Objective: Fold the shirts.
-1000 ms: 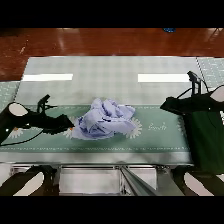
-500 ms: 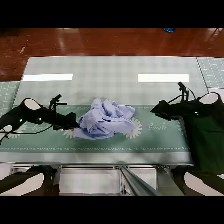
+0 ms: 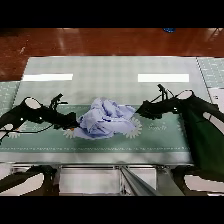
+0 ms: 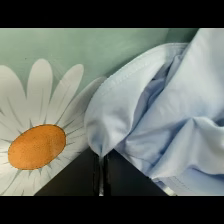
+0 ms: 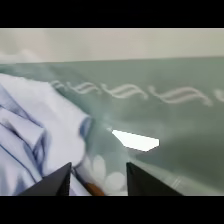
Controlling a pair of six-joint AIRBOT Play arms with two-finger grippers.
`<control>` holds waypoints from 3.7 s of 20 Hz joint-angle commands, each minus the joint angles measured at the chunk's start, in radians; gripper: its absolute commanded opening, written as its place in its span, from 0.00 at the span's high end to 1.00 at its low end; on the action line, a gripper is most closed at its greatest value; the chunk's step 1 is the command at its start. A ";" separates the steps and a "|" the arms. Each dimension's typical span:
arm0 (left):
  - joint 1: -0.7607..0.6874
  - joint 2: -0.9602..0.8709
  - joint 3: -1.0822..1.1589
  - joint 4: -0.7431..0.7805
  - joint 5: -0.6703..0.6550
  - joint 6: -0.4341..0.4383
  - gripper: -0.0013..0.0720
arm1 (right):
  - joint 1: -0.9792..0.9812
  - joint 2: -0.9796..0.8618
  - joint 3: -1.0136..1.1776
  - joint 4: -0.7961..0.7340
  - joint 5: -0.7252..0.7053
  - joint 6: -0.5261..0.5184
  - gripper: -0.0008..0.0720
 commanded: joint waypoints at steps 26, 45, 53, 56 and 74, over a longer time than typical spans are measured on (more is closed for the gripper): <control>0.185 0.314 1.179 0.001 -0.174 -0.101 0.96 | -0.042 0.405 1.183 -0.288 0.217 0.172 0.96; 0.137 0.871 0.701 0.529 -0.350 -0.151 0.96 | -0.042 0.805 1.028 -0.925 0.636 0.306 0.96; 0.137 0.752 0.041 0.517 -0.013 -0.167 0.96 | -0.042 0.677 0.407 -0.661 0.271 0.282 0.96; 0.137 0.536 0.026 0.506 0.171 -0.167 0.96 | -0.042 0.459 0.383 -0.591 0.116 0.225 0.96; 0.396 -0.076 0.667 0.255 -0.384 -0.124 0.29 | -0.302 -0.066 0.827 -0.565 0.497 0.244 0.42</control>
